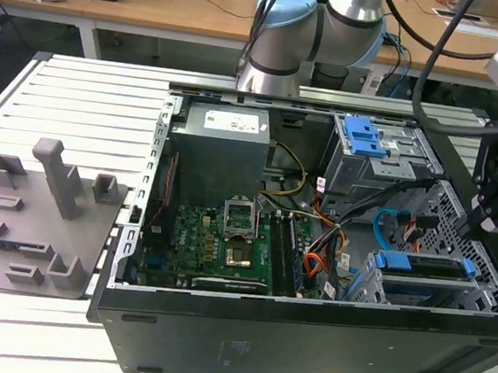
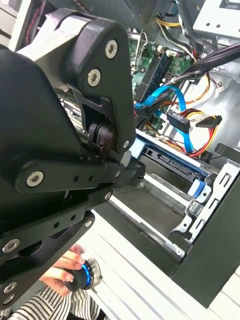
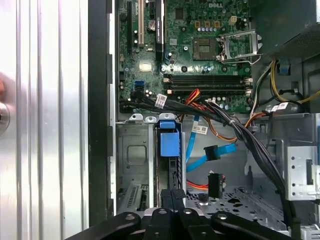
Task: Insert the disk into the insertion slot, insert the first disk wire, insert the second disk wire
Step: 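Insert the first disk wire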
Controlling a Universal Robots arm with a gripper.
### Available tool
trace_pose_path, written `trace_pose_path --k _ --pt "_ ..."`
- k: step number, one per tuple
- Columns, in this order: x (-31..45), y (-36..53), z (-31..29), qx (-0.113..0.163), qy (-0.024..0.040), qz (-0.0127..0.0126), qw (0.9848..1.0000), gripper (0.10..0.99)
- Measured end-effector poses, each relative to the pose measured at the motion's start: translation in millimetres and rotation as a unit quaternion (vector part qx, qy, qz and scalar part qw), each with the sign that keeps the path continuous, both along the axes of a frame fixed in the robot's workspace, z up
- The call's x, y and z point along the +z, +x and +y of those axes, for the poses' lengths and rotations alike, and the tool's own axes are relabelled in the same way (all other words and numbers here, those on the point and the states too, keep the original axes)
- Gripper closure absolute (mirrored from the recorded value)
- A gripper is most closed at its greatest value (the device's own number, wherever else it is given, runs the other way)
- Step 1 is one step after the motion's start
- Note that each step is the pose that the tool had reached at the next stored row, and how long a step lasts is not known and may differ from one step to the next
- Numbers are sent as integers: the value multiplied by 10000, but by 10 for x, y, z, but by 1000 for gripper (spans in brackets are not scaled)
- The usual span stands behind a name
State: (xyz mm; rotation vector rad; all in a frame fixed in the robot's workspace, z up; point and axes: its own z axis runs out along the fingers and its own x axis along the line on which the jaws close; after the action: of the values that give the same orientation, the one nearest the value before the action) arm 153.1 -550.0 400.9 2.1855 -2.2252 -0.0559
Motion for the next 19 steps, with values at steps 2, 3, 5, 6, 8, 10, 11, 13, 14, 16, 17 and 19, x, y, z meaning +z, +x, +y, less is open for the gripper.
trace_pose_path --k 2,3,5,6,8,10,11,13,14,16,17,19 --pt "42 0 0 0 0 0 10000 980" --pt "45 0 0 0 1 0 10000 980" --pt "47 0 0 0 0 0 10000 980" --pt "47 0 0 0 0 0 10000 980" --pt "47 0 0 0 0 0 10000 980" --pt "47 0 0 0 0 0 10000 980" --pt "47 0 0 0 0 0 10000 980" --pt "48 0 0 0 0 0 10000 973" --pt "47 0 0 0 0 0 10000 851" --pt "48 0 0 0 0 0 10000 729" --pt "48 0 0 0 0 0 10000 729" --pt "49 0 0 0 0 0 10000 667"
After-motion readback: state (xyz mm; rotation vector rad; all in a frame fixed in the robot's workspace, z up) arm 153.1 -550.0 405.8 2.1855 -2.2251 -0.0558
